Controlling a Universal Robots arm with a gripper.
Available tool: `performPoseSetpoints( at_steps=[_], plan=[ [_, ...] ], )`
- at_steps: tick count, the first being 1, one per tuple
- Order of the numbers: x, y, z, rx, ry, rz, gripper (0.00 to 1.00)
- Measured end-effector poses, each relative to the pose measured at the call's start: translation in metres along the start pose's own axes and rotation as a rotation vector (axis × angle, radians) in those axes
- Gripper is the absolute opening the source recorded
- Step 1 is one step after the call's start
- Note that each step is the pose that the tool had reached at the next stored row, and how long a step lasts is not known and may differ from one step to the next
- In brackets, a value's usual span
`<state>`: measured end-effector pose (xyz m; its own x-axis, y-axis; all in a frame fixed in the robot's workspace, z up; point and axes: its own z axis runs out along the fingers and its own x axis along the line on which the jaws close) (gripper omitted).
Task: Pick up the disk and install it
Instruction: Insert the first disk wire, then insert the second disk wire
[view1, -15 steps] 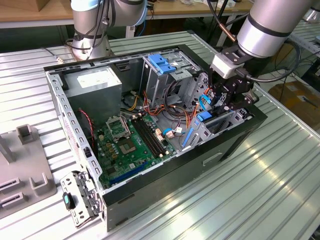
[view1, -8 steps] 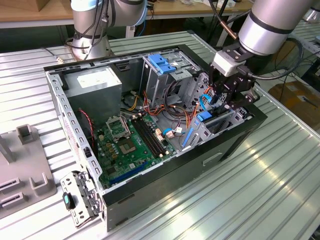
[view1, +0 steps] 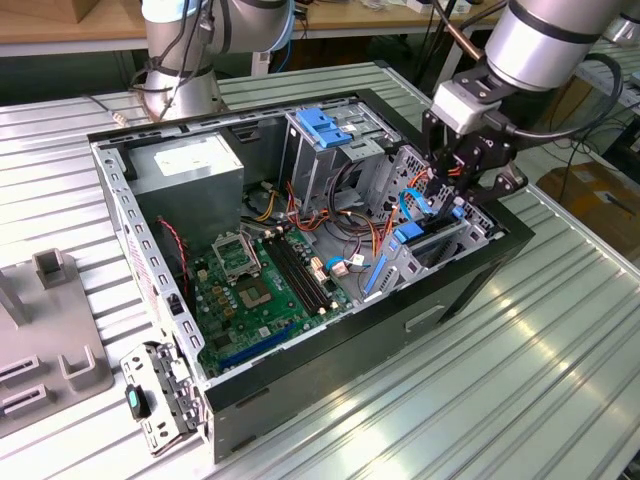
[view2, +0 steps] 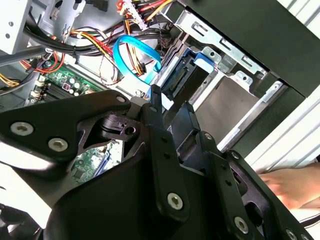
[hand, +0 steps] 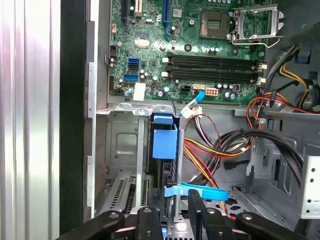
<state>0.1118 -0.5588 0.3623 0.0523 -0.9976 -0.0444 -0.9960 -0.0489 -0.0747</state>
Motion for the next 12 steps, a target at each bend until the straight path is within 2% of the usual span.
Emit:
performPoseSetpoints(
  at_steps=[2, 7, 12],
  plan=[
    [0.0000, -0.0011, -0.0001, -0.0001, 0.0002, 0.000, 0.36],
    [0.0006, -0.0124, 0.0017, -0.0001, 0.0001, 0.000, 0.36],
    [0.0007, -0.0144, 0.0019, -0.0001, 0.0001, 0.000, 0.36]
  ],
)
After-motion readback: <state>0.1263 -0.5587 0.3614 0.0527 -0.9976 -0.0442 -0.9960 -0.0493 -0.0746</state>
